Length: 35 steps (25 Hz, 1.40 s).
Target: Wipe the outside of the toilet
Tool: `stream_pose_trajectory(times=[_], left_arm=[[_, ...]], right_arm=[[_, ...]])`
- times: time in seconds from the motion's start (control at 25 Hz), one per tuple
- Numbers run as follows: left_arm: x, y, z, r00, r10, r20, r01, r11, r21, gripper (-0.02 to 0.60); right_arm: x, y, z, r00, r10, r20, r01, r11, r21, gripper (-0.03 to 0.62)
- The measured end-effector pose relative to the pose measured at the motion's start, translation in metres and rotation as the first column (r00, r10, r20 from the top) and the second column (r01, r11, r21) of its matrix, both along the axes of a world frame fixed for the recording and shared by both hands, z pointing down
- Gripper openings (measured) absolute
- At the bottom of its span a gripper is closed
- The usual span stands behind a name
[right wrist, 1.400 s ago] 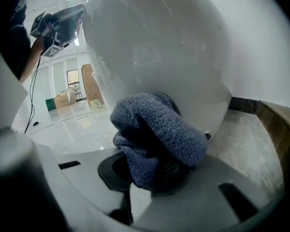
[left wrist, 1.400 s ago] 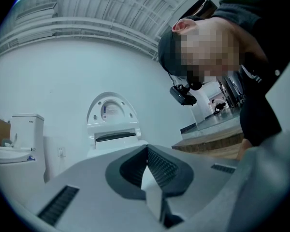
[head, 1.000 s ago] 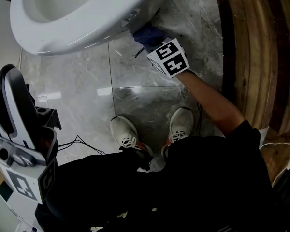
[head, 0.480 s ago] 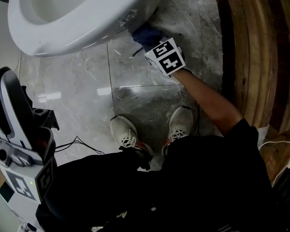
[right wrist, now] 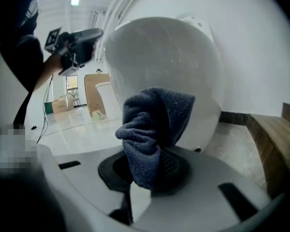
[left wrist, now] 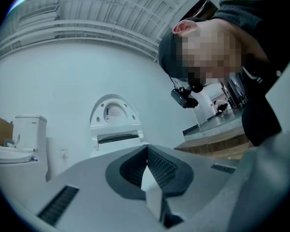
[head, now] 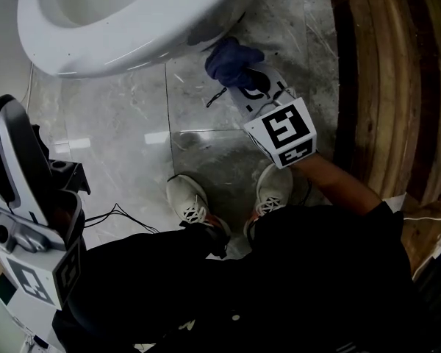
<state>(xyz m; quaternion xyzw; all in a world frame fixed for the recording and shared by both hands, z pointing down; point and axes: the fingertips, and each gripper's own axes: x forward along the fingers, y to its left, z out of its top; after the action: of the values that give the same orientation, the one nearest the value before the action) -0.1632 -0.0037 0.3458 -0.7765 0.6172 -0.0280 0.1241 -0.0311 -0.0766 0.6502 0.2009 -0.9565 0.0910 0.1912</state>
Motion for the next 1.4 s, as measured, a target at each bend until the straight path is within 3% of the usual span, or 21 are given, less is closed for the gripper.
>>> stream_pose_trajectory(times=[0.2,0.48,1.04,1.4], left_arm=[[-0.006,-0.002,0.008,0.998,-0.019,-0.060,0.017,0.999,-0.035,0.011],[-0.002,-0.001,0.004,0.999,0.005,-0.038,-0.005,1.000,-0.019,0.011],[-0.006,0.005,-0.001,1.000,0.003,-0.031,-0.003,1.000,0.007,0.011],[-0.002,0.002,-0.001,0.999,0.014,-0.039,-0.014,1.000,0.009,0.011]], right_arm=[[-0.012,0.021,-0.090,0.985,-0.115,0.127,0.106,0.991,0.076,0.041],[-0.017,0.030,-0.144,0.972,-0.116,0.203,0.106,0.993,0.056,0.041],[-0.043,0.024,-0.158,0.967,-0.090,0.237,0.074,0.995,0.073,0.041],[-0.042,0.023,-0.151,0.971,-0.078,0.224,0.049,0.990,0.130,0.041]])
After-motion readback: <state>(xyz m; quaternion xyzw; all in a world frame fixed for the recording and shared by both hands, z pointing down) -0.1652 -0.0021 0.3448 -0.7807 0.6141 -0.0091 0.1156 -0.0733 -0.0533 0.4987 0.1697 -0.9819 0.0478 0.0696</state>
